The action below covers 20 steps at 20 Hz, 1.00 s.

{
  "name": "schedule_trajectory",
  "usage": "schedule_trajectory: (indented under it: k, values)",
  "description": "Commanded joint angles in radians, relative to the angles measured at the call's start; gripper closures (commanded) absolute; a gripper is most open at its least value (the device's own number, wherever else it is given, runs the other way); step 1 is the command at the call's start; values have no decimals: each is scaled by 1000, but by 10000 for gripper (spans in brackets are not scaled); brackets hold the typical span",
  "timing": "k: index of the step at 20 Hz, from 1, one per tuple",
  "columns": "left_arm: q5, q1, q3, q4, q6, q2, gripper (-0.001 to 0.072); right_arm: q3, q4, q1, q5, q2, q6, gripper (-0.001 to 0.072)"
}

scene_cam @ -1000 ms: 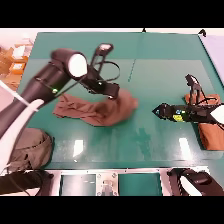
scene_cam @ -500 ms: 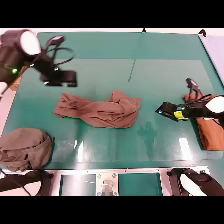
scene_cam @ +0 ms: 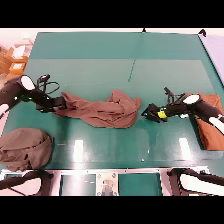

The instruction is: Fold the shirts.

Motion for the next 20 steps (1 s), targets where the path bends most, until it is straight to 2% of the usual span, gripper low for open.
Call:
schedule_trajectory:
  k: [1, 4, 5, 7, 8, 9, 10, 13, 17, 20]
  values:
    - [170, 13, -45, -224, 133, -39, 7, 8, 161, 35, 1, -79, -110, 325]
    - [203, 13, -45, -421, 274, -73, 7, 25, 211, 75, -8, -123, -135, 330]
    - [210, 13, -45, -438, 280, -84, 7, 35, 222, 88, -8, -140, -135, 363]
    - [220, 13, -45, -441, 279, -105, 11, 58, 235, 108, -8, -166, -158, 378]
    - [229, 13, -45, -441, 280, -113, 242, 66, 235, 111, -8, -169, -174, 537]
    - [248, 13, -45, -439, 286, -112, 545, 72, 235, 110, -7, -169, -187, 661]
    - [274, 13, -42, -441, 302, -112, 684, 80, 232, 102, -7, -169, -187, 692]
    - [244, 13, 25, -433, 301, -110, 684, 122, 232, 57, 32, -168, -210, 694]
    - [56, 13, 269, -377, 284, -105, 684, 292, 234, -27, 201, -128, -209, 694]
    - [-58, 13, 504, -346, 241, -51, 684, 484, 235, -78, 275, -5, -202, 694]
